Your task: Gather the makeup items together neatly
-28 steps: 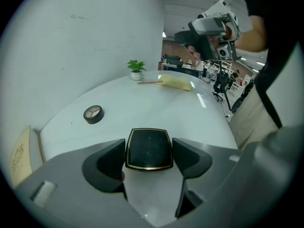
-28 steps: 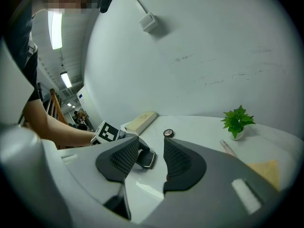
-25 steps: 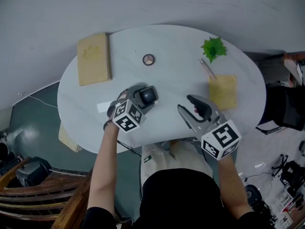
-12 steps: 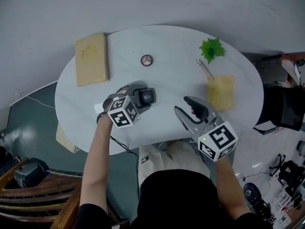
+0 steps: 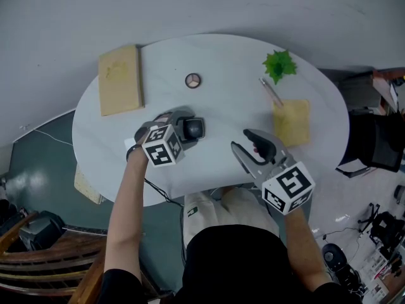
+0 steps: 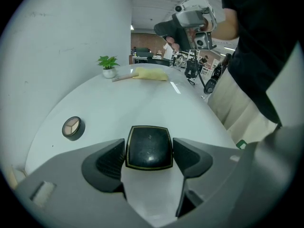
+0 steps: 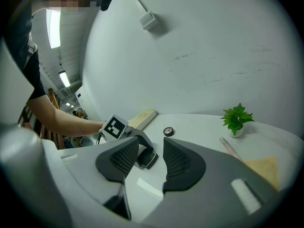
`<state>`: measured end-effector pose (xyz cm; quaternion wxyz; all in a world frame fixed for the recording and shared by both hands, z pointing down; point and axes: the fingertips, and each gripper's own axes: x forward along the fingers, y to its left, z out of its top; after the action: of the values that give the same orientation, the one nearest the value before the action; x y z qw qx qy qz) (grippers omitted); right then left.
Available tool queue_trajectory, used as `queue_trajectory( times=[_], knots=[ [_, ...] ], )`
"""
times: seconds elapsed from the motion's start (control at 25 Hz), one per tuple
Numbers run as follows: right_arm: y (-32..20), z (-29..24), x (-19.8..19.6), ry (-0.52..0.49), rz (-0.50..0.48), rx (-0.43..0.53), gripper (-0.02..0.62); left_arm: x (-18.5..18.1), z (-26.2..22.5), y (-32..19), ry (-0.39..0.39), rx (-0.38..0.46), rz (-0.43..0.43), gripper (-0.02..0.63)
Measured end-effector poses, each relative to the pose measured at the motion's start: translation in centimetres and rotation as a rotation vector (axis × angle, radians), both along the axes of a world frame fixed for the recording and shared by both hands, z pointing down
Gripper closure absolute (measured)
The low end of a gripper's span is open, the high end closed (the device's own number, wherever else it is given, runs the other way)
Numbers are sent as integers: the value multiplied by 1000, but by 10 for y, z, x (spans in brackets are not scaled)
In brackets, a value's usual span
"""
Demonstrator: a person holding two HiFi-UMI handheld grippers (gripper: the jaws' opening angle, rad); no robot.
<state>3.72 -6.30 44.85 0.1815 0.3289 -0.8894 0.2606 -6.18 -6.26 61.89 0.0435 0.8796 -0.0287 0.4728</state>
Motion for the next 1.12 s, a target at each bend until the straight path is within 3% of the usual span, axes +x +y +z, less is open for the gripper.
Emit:
queue_trajectory(
  times=[0.64,1.12],
  knots=[
    [0,-7,5,-10,4,18,428,6,-29,3,47,23,-76,281],
    [3,-12,10,-8,-3,39,428,20,-86,9,220,91,-305,351]
  ],
)
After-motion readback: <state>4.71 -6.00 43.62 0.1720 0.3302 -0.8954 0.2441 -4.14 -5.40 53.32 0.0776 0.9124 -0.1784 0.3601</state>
